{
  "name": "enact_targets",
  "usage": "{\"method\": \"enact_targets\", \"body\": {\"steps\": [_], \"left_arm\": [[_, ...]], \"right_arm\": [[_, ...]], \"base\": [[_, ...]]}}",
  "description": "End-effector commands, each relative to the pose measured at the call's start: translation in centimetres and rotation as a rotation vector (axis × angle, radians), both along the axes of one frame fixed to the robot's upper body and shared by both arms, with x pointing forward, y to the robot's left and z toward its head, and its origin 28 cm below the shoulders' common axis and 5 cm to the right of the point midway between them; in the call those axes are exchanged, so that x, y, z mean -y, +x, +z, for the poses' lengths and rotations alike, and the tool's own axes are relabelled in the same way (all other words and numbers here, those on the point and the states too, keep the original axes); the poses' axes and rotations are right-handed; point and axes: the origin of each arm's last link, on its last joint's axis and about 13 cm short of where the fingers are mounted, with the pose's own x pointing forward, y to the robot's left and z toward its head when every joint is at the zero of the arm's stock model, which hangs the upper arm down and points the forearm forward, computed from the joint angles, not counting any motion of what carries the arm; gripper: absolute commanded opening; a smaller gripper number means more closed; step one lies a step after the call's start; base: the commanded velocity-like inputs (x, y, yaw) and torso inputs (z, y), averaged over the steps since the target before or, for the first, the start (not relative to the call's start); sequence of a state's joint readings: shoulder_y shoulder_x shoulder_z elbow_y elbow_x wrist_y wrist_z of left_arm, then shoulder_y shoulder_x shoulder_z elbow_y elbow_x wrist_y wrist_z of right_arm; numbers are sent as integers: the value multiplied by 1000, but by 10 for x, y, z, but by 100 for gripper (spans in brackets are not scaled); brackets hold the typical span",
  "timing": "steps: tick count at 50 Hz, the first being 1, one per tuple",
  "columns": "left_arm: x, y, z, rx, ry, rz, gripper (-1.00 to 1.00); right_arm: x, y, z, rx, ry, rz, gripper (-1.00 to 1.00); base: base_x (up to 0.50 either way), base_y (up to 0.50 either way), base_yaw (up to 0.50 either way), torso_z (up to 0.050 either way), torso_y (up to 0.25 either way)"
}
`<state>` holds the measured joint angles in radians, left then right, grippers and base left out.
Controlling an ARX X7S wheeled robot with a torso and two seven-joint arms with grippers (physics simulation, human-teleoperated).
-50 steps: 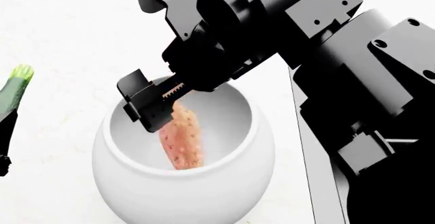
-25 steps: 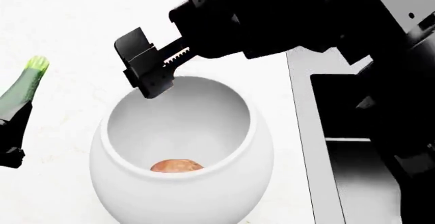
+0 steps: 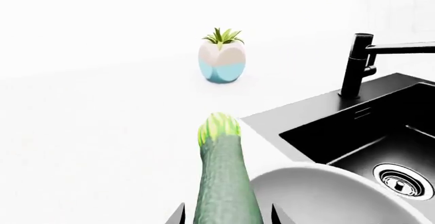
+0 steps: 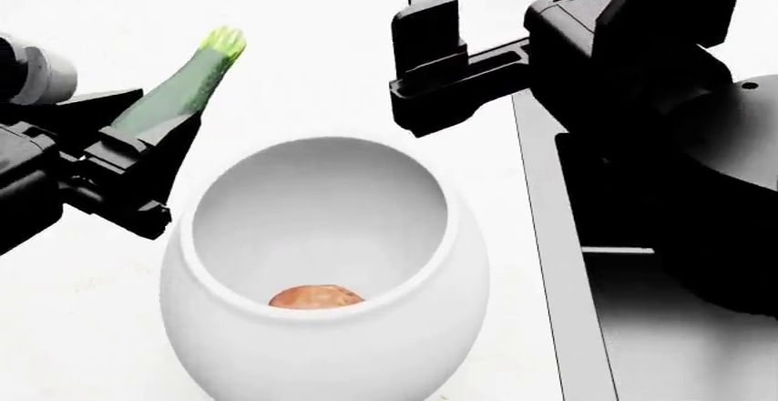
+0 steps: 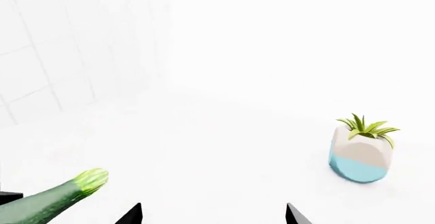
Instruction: There is a mixed pile of frozen fruits and vegetables on the counter. Locate all the frozen vegetables and place the items in a bowl on the counter. Take all the frozen fruits and defrost them in a running sink.
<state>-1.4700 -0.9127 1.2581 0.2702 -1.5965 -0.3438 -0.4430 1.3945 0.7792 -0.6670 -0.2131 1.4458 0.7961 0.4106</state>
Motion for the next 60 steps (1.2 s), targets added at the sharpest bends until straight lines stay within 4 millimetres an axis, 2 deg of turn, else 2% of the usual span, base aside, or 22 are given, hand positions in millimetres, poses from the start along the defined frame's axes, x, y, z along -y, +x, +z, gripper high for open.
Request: {"method": "enact_targets", "body": {"steps": [1,10,19,27,38,47,60], "left_arm": [[42,9,19,-35,76,-151,-100],[75,15,7,-107,127,-268,-100],[84,18,-9,-158,153,-303,-100],[83,19,-15,-174,158,-297,-100],[73,18,-3,-152,151,-258,-100],[71,11,3,-156,165,-272,-100],[58,11,7,-193,190,-227,-100]], "right_arm": [[22,-28,0,100,92,-111,100],[40,-41,-3,127,120,-205,100],[46,-53,-7,92,109,-235,100],[46,-58,-5,90,114,-241,100],[49,-61,-14,61,138,-248,100],[48,-52,-24,29,161,-232,100],[49,-54,-15,50,147,-227,100]], "base": [[0,0,0,0,0],[0,0,0,0,0],[0,0,0,0,0],[0,0,0,0,0],[0,0,0,0,0],[0,0,0,0,1],[0,0,0,0,0]]}}
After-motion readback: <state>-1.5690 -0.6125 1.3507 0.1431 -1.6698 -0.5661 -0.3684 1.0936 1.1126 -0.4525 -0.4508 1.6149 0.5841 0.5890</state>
